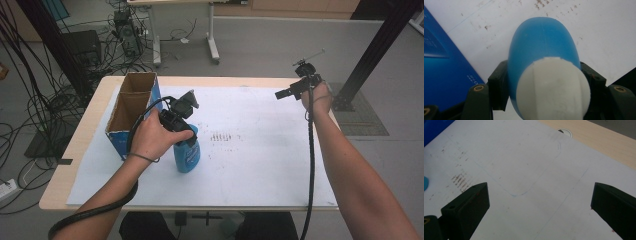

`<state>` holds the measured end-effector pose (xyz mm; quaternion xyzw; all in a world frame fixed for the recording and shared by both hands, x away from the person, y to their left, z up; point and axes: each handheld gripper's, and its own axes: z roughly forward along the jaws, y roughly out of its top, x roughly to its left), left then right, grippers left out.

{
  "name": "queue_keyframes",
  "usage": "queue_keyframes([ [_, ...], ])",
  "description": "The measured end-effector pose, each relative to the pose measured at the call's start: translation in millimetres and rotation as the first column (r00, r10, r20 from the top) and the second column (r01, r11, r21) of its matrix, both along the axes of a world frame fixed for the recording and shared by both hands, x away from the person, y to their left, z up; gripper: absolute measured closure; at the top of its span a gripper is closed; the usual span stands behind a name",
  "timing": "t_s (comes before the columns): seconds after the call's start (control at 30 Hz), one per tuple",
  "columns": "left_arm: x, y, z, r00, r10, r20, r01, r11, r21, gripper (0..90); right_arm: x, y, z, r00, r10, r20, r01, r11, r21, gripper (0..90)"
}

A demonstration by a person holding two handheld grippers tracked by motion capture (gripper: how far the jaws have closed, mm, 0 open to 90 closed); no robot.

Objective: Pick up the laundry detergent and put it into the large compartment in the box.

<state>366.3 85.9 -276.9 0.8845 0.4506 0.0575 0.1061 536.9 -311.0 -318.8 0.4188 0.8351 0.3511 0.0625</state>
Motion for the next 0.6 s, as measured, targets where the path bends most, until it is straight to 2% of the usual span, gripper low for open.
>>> queue_keyframes([
  [0.6,0.5,-0.4,0.1,1.0,-0.001,-0.003,0.001,1.0,0.002,37.2,0.4,-0.8,0.6,1.0,0.004,0.006,-0.004,1.0,-0.004,1.8],
])
